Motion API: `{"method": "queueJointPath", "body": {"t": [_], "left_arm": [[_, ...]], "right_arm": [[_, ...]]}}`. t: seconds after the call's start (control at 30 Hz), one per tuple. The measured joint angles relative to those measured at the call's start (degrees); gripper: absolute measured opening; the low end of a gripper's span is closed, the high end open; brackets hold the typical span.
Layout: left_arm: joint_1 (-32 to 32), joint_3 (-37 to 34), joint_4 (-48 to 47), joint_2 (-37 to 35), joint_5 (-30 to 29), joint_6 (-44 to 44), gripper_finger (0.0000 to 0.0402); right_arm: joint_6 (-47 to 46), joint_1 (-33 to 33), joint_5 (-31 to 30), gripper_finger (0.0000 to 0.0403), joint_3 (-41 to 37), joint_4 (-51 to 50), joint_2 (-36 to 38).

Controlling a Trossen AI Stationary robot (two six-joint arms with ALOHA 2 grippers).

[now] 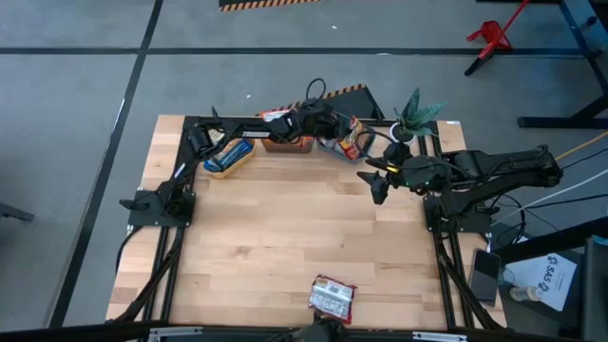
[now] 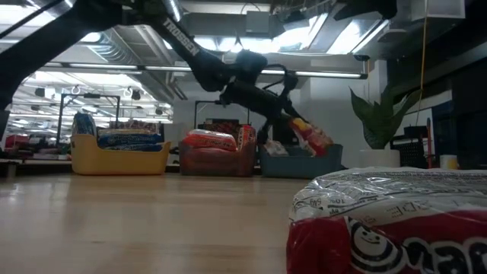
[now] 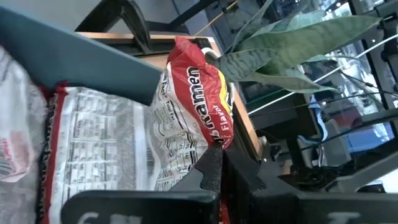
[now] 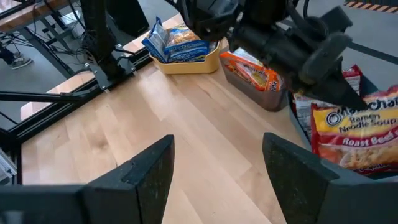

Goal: Sort Maruchan noodles
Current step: Put the red noodle pack into the blue bin

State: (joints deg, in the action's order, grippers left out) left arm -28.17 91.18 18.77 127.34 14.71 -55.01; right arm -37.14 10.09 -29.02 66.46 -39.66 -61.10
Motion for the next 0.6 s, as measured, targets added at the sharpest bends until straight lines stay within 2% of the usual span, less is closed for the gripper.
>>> {"method": "queueJointPath", "body": {"t": [0.17,0.33,0.43,0.6], "left_arm": [[-0.23,0.14,0.47,1.37,-0.84,0.09,0.0000],[-0.34,0.14,0.12,1.76,-5.40,0.08,0.0004],[-0.41,0.10,-0.12,1.78,-7.62,1.06,0.0016],[-0.45,0.01,-0.12,1.85,-7.94,2.99,0.0049]], "right_arm": [[-0.01,0.00,-0.01,0.0232,0.00,0.02,0.00],[-0.01,0.00,0.02,0.0232,0.00,0.02,0.00],[-0.01,0.00,0.02,0.0232,0.00,0.02,0.00],[-0.01,0.00,0.05,0.0232,0.00,0.02,0.00]]}}
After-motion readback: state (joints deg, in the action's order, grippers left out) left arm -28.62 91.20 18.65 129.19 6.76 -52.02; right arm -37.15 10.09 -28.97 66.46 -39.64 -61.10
